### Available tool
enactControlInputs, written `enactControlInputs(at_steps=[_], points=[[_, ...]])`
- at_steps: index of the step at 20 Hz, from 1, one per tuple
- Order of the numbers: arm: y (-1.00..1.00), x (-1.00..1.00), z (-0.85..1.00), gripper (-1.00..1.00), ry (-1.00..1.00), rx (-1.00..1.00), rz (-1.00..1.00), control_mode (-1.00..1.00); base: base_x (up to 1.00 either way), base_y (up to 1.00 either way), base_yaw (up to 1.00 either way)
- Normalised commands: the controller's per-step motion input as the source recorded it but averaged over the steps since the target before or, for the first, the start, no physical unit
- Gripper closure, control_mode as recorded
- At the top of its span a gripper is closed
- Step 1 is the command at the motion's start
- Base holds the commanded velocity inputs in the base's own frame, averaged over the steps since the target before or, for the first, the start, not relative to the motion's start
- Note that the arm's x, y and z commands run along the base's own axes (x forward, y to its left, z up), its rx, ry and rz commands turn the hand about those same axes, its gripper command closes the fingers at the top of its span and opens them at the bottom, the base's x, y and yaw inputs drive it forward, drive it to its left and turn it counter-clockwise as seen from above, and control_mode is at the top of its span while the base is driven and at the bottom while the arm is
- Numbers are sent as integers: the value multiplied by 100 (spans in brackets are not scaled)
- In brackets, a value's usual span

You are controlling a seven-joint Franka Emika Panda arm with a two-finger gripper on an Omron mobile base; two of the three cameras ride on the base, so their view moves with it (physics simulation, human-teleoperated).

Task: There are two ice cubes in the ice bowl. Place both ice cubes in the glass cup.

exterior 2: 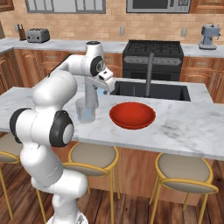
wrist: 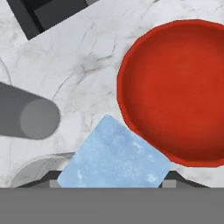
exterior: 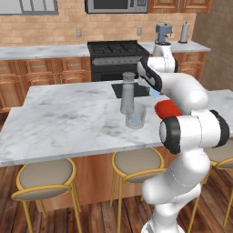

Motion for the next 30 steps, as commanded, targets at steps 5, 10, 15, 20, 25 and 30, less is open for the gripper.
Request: enactControlInputs(at_steps=[5,10,15,20,25,30], points=[[74,0,0,100,5,1,-1,-100,0,0,0],[52,21,-1,100,2,0,-2,-100,0,0,0],[20,8,-2,100,2,0,-1,-100,0,0,0],[0,1,-16,100,6,1,0,-100,0,0,0],[-4,-11,-9,100,5,7,0,-100,0,0,0],[0,-1,-3,100,1,9,0,-100,0,0,0]])
